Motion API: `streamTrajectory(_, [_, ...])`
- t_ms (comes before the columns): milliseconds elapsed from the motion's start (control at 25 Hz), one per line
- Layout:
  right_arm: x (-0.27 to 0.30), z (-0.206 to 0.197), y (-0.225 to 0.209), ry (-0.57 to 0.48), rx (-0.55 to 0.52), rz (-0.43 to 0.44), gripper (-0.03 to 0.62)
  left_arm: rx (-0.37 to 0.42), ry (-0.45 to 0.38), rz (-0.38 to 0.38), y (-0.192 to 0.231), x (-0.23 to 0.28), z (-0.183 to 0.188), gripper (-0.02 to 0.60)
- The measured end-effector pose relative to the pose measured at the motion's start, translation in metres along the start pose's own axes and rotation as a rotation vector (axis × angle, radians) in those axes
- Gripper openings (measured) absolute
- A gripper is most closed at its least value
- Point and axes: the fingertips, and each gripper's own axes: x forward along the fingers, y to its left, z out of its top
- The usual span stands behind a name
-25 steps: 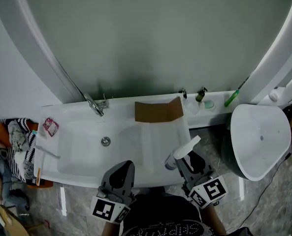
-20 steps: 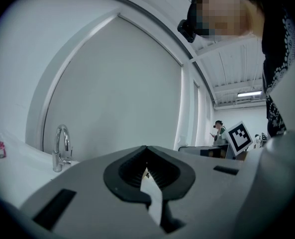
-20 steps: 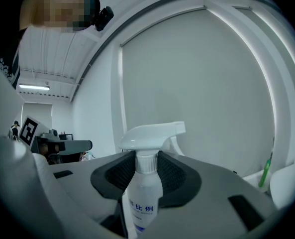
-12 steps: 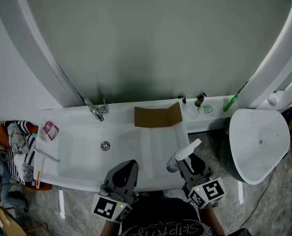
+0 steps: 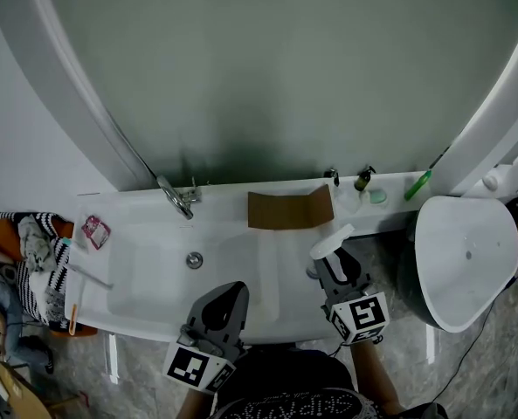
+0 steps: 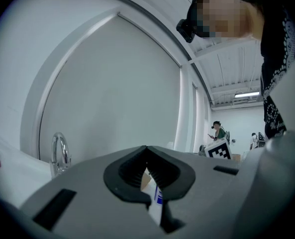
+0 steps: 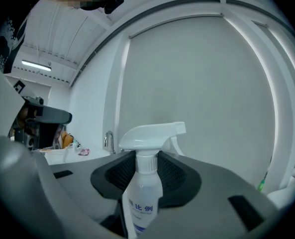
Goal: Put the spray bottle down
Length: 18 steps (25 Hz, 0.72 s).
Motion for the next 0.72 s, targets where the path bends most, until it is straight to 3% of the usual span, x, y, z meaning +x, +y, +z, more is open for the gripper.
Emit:
streamTrajectory(400, [0.061, -0.060, -0.007, 0.084, 0.023, 0.024, 0.146, -0.015, -0.013, 0.078, 0.021, -0.005, 0.009, 0.002])
streamTrajectory(720, [0.055, -0.065, -0.004, 0.079, 0.014, 0.012, 0.146, -0.015, -0.024, 0.082, 0.027, -0.001, 0.011, 0.002])
